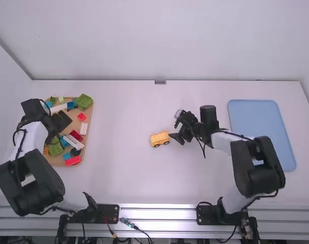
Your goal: Assemble lego blocks to make yellow taxi
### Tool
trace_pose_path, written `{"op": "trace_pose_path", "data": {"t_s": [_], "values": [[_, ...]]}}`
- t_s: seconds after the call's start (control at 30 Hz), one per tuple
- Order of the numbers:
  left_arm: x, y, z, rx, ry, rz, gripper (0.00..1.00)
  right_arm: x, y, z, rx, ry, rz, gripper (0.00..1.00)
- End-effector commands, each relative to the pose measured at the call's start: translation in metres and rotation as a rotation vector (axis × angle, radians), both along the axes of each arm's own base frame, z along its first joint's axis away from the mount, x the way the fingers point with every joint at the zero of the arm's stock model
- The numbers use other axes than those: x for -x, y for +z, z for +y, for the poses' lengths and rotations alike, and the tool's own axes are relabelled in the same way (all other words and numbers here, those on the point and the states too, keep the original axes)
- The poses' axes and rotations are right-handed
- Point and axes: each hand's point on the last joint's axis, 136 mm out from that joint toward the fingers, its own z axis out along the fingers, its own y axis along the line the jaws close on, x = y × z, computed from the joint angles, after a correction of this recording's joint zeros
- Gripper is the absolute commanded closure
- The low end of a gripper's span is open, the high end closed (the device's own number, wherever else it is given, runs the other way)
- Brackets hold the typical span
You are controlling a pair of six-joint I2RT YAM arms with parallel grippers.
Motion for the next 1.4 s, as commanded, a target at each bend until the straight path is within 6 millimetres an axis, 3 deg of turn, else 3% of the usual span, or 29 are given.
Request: {"op": "trace_pose_path", "data": {"t_s": [0.0,0.1,0.33,0.53,0.67,0.77,0.83,1.13,1.37], "values": [[0.001,-0.024,-0.014,0.136,0.094,0.01,0.01,-0.014,0.024,-0.007,0.077,-0.078,-0.076,0.01],[0.012,-0.04,-0.003,0.125,0.178,0.065,0.01,-0.013,0.038,-0.008,0.116,-0.101,-0.102,0.01],[0.057,-0.043,0.04,0.125,0.537,0.109,0.01,-0.011,0.039,-0.001,0.17,-0.114,-0.135,0.01],[0.067,-0.039,0.063,0.254,0.499,0.021,0.01,-0.009,0.037,0.004,0.198,-0.114,-0.141,0.01],[0.084,-0.041,0.087,0.317,0.628,0.019,0.04,-0.007,0.036,0.006,0.198,-0.107,-0.136,0.01],[0.089,-0.045,0.086,0.351,0.633,0.073,0.05,-0.007,0.036,0.006,0.194,-0.105,-0.137,0.01],[0.084,-0.049,0.088,0.334,0.616,0.117,0.0,-0.007,0.036,0.007,0.196,-0.105,-0.137,0.01],[0.07,-0.058,0.095,0.349,0.686,0.162,0.02,-0.005,0.033,0.005,0.204,-0.105,-0.12,0.01],[0.087,-0.066,0.098,0.319,0.762,0.221,0.07,-0.004,0.032,0.005,0.205,-0.104,-0.115,0.01]]}}
